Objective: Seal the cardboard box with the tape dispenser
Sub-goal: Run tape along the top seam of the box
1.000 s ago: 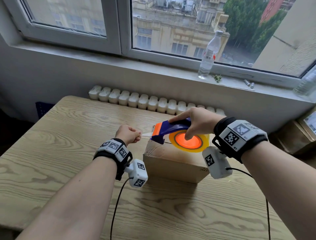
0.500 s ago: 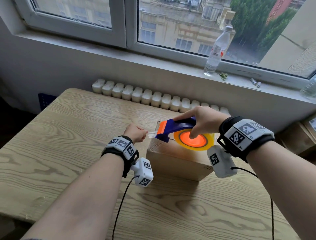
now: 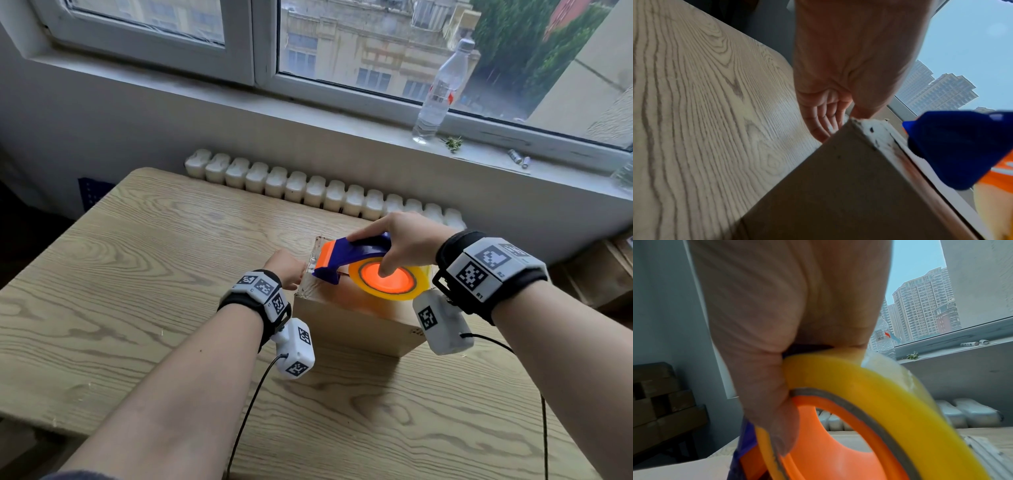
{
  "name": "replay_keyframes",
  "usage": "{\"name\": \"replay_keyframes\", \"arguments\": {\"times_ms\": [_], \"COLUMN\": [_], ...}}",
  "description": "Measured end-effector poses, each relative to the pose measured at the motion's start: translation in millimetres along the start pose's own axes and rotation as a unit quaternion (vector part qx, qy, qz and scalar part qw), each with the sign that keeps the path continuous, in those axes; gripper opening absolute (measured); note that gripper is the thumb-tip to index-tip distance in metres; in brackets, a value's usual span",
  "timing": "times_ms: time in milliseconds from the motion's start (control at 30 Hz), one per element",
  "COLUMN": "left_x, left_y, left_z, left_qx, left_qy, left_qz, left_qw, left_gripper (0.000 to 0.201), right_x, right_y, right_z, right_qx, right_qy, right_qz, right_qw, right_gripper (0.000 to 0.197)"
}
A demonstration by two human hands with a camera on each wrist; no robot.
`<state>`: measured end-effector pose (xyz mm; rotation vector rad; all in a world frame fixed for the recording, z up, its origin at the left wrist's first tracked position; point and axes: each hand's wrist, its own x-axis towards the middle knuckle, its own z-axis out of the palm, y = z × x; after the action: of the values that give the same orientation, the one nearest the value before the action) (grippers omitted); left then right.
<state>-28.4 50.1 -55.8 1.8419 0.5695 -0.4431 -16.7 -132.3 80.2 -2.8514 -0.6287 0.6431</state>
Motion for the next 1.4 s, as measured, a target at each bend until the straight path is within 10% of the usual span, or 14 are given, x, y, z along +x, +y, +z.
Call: {"name": "replay_keyframes", "arguments": {"times_ms": [400, 633, 900, 1033, 1400], "left_x": [-5, -6, -25, -18, -15], "left_y": [8, 10, 42, 41, 52], "left_z": [3, 1, -10, -3, 5], "left_qx": [0.057, 0.017, 0.243, 0.401, 0.492], "left_qy": [-0.039, 0.093, -0.193, -0.181, -0.157], "left_qz": [-0.036, 0.060, 0.086, 0.109, 0.104], "left_qw": [0.997, 0.994, 0.947, 0.891, 0.850], "left_gripper": [0.023, 0.019, 0.110, 0.137, 0.145], "right_x": [0, 0, -2, -3, -10], "right_y": [2, 5, 10, 14, 24], "right_z": [2, 2, 2, 2, -1], "right_qx": [0.009, 0.009, 0.020, 0.025, 0.029], "right_qy": [-0.001, -0.001, 0.005, 0.013, 0.009], "right_qz": [-0.007, -0.010, -0.005, 0.000, -0.011], "right_qw": [1.000, 1.000, 1.000, 1.000, 0.999], "right_gripper": [0.070, 0.069, 0.070, 0.071, 0.072]}}
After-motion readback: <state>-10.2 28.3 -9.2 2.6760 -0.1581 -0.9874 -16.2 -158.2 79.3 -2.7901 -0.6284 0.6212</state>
